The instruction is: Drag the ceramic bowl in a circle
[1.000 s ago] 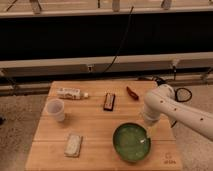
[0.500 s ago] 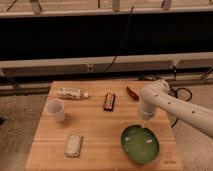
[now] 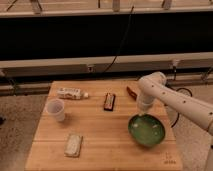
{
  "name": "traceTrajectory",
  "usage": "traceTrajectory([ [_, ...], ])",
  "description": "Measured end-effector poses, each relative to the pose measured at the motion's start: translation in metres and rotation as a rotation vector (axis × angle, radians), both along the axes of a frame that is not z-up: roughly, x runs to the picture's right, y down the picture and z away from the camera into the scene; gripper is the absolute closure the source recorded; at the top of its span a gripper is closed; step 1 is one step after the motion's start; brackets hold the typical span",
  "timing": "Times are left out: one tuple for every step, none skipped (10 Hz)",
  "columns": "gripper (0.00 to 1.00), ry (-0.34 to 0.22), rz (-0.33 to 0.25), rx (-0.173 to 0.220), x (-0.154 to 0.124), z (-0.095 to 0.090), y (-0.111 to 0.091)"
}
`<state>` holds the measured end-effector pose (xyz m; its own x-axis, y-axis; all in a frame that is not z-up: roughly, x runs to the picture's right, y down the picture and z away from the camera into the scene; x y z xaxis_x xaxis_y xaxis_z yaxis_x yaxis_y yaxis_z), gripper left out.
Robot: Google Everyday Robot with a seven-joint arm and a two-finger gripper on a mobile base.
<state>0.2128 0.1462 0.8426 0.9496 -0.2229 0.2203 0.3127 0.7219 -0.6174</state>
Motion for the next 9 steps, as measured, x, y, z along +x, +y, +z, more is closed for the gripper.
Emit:
traceTrajectory([
  [0.99, -0.008, -0.026, -0.003, -0.008, 0.0, 0.0],
  [0.99, -0.024, -0.045, -0.004, -0.022, 0.0, -0.001],
  [0.99, -0.037, -0.057, 0.002, -0.03, 0.003, -0.005],
  [0.99, -0.057, -0.074, 0.008, -0.036, 0.009, -0.013],
  [0.99, -0.077, -0.096, 0.013, -0.042, 0.014, -0.022],
  [0.99, -0.091, -0.12, 0.013, -0.051, 0.017, -0.027],
  [0.99, -0.103, -0.133, 0.011, -0.061, 0.017, -0.026],
  [0.99, -0.122, -0.153, 0.007, -0.076, 0.017, -0.027],
  [0.99, -0.157, -0.185, 0.008, -0.101, 0.017, -0.029],
])
